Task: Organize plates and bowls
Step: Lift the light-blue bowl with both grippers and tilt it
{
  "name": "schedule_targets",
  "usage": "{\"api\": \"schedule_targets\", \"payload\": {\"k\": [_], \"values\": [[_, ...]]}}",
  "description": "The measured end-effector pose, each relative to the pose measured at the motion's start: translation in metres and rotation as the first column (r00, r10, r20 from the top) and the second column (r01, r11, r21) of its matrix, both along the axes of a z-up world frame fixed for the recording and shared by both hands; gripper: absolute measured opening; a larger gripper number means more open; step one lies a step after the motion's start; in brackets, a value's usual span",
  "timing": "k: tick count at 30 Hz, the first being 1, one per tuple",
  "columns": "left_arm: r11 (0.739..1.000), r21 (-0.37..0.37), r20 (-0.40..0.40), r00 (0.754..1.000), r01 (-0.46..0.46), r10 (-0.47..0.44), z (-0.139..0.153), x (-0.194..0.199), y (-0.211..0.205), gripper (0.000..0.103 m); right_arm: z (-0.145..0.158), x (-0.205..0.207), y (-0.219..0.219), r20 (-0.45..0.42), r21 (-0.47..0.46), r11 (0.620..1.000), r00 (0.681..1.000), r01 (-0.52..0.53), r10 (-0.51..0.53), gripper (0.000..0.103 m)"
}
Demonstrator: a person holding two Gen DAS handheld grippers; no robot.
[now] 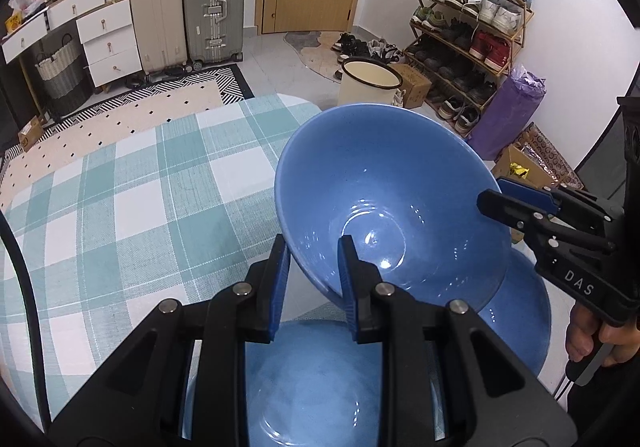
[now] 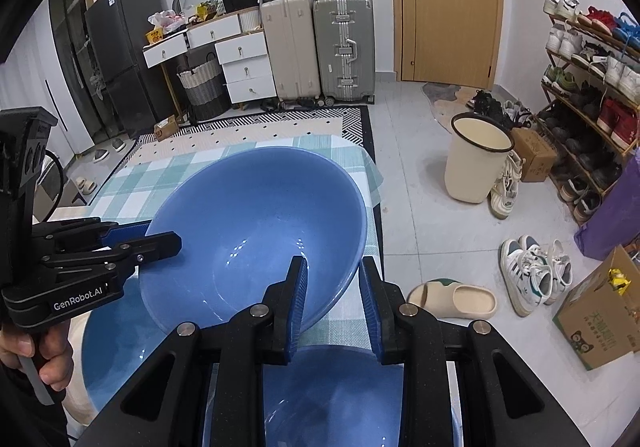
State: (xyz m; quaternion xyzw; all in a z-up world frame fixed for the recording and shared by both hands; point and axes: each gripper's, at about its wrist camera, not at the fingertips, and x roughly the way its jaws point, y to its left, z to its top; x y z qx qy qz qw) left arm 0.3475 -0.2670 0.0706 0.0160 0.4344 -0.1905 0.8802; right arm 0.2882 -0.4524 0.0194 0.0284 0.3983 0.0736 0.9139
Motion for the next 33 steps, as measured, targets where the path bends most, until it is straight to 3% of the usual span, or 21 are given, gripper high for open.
{"api": "schedule_targets", "payload": {"k": [33], "values": [[0.999, -0.035, 0.11, 0.994, -0.023, 0.027, 0.075, -0.093, 0.028, 0.021, 0.061, -0.07, 0.024, 0.12, -0.026, 0.999, 0.992, -0.025, 0.028, 0.027]]}}
